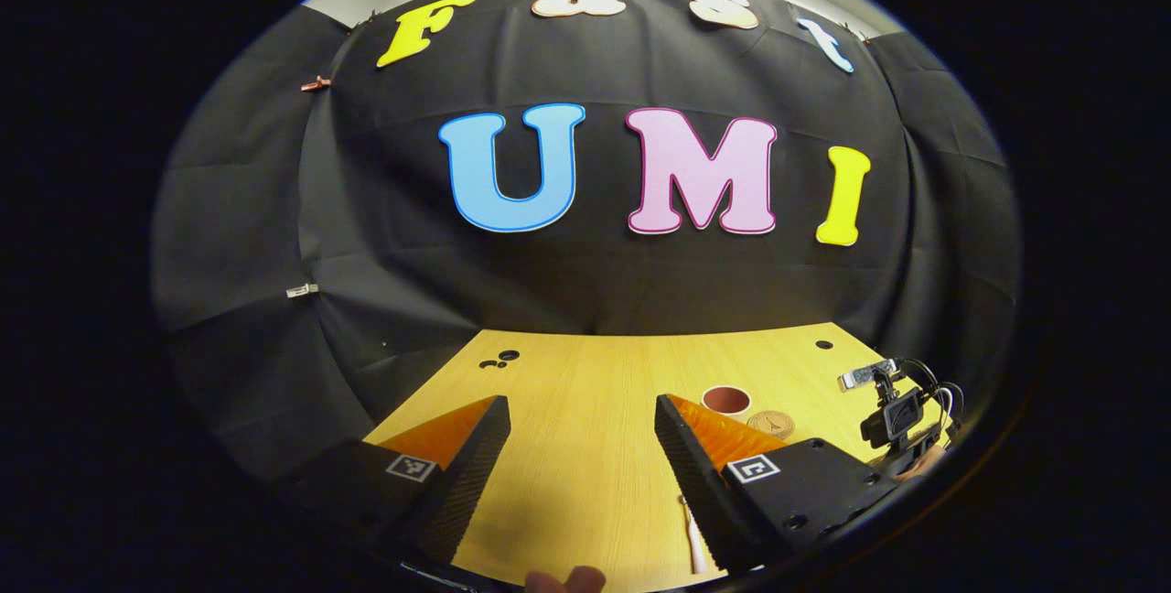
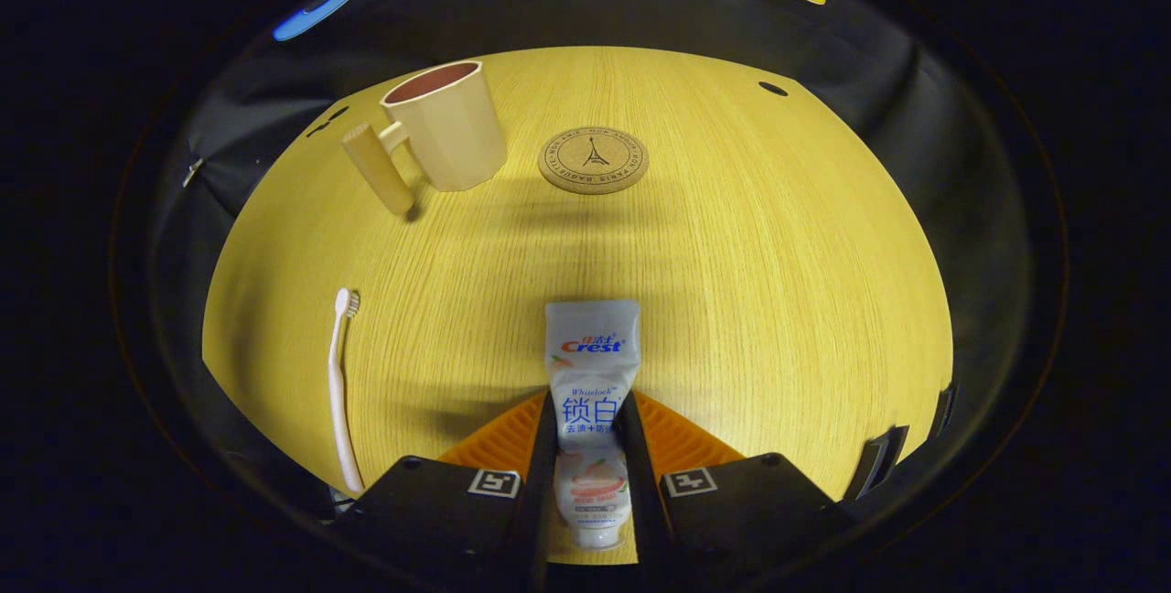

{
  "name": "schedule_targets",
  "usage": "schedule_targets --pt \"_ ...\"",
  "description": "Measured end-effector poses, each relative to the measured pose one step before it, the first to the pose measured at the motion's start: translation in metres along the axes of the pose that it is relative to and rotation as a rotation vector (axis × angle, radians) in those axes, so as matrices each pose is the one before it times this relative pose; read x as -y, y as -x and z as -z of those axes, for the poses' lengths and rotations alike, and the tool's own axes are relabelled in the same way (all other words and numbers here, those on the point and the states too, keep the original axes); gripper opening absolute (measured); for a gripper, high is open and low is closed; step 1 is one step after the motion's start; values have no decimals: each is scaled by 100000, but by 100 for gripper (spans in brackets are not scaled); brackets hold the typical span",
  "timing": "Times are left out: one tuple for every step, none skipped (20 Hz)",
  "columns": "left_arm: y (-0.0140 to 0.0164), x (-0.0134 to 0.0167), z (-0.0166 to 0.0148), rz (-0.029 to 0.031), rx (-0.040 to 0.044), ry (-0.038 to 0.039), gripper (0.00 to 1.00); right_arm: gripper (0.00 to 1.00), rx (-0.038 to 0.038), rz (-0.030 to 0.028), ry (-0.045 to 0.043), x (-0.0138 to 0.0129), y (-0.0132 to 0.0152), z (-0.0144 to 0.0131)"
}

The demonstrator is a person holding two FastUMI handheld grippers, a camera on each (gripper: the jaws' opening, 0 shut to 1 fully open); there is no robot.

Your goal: Put the toothbrush and toothpaste on the desktop into the cup, then pick up the cup and place it on the coaster on the desktop.

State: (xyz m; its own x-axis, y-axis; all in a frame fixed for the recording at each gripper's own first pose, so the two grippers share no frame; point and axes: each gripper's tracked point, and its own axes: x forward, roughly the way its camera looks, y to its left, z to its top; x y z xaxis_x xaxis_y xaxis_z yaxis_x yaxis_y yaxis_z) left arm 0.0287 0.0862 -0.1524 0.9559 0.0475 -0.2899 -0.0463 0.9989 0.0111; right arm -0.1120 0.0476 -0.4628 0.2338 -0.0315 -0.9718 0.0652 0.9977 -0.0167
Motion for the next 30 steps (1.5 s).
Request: schedule_targets --pt "10 152 343 -277 -563 197 99 40 608 -516 -500 58 100 -26" --pt "8 227 217 -193 -793 211 99 31 702 -1222 -1328 -9 -59 14" --pt "60 262 414 -91 -914 169 99 37 1613 -2030 -1913 -145 215 -143" --pt "43 333 403 15 -1064 50 99 32 1834 -3247 -2810 -99 201 -79" --pt "21 324 523 18 -1347 -49 99 32 2939 -2450 -1926 -28 298 -312" --pt "-21 410 509 202 -1411 -47 99 32 3333 -1659 159 240 412 -249" --pt "-101 594 747 855 -1555 75 99 32 3796 -1232 1226 234 498 -470" --pt "-88 715 741 1262 -1933 55 99 32 2944 -1298 1094 137 513 -287" --pt "-124 593 826 682 -1840 -142 99 32 2362 -1895 284 55 569 -286" --pt "-192 501 785 225 -1941 -307 99 32 1907 -2176 -273 -2 485 -316" --pt "-206 555 929 97 -2060 -367 100 32 1528 -1496 -463 112 479 -264" --pt "-332 563 825 258 -2106 -294 100 32 1321 -1310 -589 168 464 -296" --pt "-337 675 1074 725 -2481 -268 99 32 1307 -1218 -625 144 545 -369" --pt "-420 657 938 769 -2495 -266 99 32 1472 -1024 -372 47 487 -399" --pt "-532 692 1072 546 -2550 -530 99 32 1091 -592 367 131 520 -459" --pt "-483 648 1000 488 -2785 -737 99 32 1755 -808 397 11 554 -667" --pt "-550 390 950 257 -2578 -848 98 32 1224 -902 5 127 548 -542" --pt "-618 389 883 434 -2388 -988 98 32 1019 -848 -271 9 506 -541" --pt "-508 428 531 432 -2159 -1166 97 31 813 -721 -251 131 361 -560" --pt "-414 453 659 518 -1951 -1237 95 32 1071 -601 -568 194 438 -621" --pt "-567 480 572 474 -2443 -1179 95 32 352 -656 -915 126 305 -434" --pt "-714 735 681 988 -1910 -696 95 32 156 -855 -1889 70 450 -305" --pt "-538 620 423 988 -2021 -504 95 32 199 -842 -1424 29 405 -302" --pt "-674 360 602 352 -2284 -383 94 32 455 -567 -477 141 249 -452" --pt "-749 283 575 18 -2582 -332 94 31 -55 -354 234 418 289 -407" --pt "-678 190 725 -214 -3126 -75 92 31 124 -368 137 93 190 -174" --pt "-821 287 849 -220 -3244 497 91 31 33 -568 -158 132 117 -244" --pt "-688 195 607 -123 -2934 1012 88 31 -16 -414 -304 144 172 -287" --pt "-713 39 458 -426 -2967 1247 88 31 223 -428 -260 165 163 -352" --pt "-456 12 556 -314 -2487 1337 87 31 438 -149 206 274 59 -312"
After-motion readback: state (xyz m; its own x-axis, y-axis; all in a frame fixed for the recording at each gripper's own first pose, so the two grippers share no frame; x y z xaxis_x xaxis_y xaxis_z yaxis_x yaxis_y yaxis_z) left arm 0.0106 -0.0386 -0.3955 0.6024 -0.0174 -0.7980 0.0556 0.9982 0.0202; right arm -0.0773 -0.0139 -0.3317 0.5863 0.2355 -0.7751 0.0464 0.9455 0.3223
